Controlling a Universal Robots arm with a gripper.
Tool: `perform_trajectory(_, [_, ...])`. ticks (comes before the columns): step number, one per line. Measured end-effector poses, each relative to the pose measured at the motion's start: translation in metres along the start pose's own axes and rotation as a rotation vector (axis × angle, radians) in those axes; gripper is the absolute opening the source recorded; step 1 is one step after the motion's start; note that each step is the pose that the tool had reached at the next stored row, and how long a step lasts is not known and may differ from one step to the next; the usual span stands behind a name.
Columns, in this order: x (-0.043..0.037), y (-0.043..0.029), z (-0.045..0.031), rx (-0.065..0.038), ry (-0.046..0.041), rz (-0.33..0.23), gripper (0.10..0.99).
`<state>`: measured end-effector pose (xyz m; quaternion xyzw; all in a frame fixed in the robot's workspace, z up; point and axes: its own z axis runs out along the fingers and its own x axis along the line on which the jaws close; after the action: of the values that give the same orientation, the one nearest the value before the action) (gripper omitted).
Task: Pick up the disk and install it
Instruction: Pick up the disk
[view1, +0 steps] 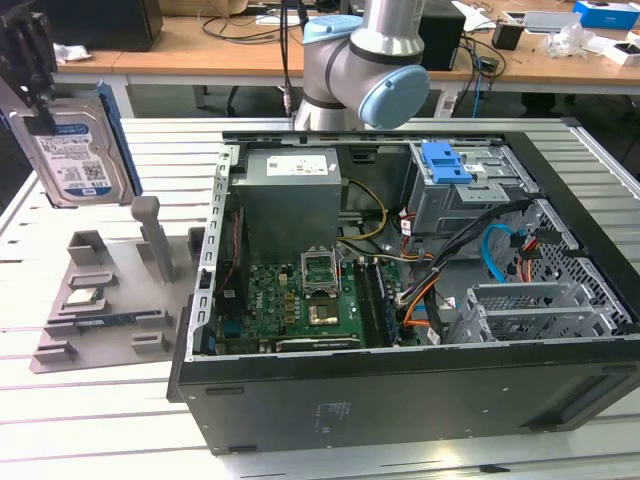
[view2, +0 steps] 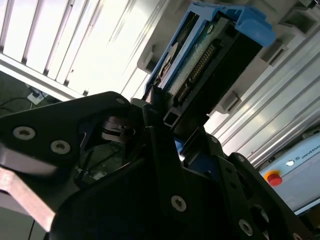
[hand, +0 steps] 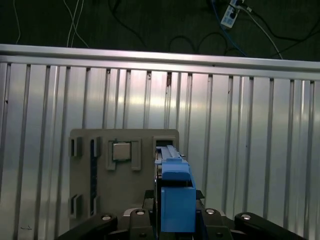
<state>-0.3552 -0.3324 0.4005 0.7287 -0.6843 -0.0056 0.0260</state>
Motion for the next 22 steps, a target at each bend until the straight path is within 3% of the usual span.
perform_trajectory(15, [0.0004, 0.0015, -0.0332, 0.000, 0.0000, 0.000, 0.365])
perform_trajectory(22, [0.0004, 0.0019, -0.0430, 0.000, 0.0000, 0.000, 0.365])
